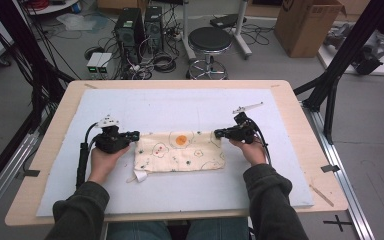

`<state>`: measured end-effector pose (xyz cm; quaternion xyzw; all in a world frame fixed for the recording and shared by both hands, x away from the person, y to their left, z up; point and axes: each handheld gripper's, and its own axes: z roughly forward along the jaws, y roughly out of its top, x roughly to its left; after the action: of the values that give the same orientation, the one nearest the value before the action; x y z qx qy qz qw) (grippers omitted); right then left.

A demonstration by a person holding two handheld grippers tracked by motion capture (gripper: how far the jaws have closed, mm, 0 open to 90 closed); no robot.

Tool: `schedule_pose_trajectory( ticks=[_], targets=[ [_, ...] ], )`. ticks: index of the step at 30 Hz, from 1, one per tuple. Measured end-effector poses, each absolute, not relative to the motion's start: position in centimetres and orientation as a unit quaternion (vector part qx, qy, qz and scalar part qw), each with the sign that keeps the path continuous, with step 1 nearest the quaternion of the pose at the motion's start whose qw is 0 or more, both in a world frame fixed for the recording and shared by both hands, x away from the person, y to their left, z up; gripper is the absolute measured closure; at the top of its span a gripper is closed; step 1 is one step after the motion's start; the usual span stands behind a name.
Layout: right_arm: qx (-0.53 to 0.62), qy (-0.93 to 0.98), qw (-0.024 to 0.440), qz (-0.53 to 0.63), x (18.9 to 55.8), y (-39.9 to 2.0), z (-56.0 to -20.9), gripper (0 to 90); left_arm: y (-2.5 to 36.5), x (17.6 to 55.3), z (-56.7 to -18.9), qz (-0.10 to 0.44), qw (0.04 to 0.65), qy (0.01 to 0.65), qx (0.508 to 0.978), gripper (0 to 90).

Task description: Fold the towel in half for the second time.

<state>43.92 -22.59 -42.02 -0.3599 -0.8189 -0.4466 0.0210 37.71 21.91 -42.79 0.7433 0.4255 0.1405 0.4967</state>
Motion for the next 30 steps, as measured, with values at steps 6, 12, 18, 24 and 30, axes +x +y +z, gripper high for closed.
schedule_pose_trajectory(
  ticks=[6, 12, 18, 24, 30],
  targets=[
    [-0.351, -0.819, 0.020, -0.453, 43.5, -22.9, -42.0, 84.4, 21.8, 37.2, -42.5, 0.144, 0.502, 0.412, 0.747, 85.3],
    [-0.345, -0.821, 0.018, -0.455, 42.9, -23.2, -41.8, 84.4, 21.7, 36.7, -42.0, 0.141, 0.509, 0.395, 0.751, 84.6],
    [-0.331, -0.828, 0.016, -0.452, 42.1, -23.2, -41.4, 84.3, 21.6, 36.2, -41.9, 0.141, 0.506, 0.379, 0.761, 84.3],
    [-0.326, -0.829, 0.016, -0.454, 41.4, -23.3, -41.2, 84.3, 21.6, 35.7, -41.6, 0.142, 0.506, 0.366, 0.768, 84.0],
    [-0.314, -0.832, 0.010, -0.458, 40.7, -23.1, -40.7, 84.1, 21.8, 35.0, -41.9, 0.138, 0.507, 0.361, 0.770, 83.8]
  ],
)
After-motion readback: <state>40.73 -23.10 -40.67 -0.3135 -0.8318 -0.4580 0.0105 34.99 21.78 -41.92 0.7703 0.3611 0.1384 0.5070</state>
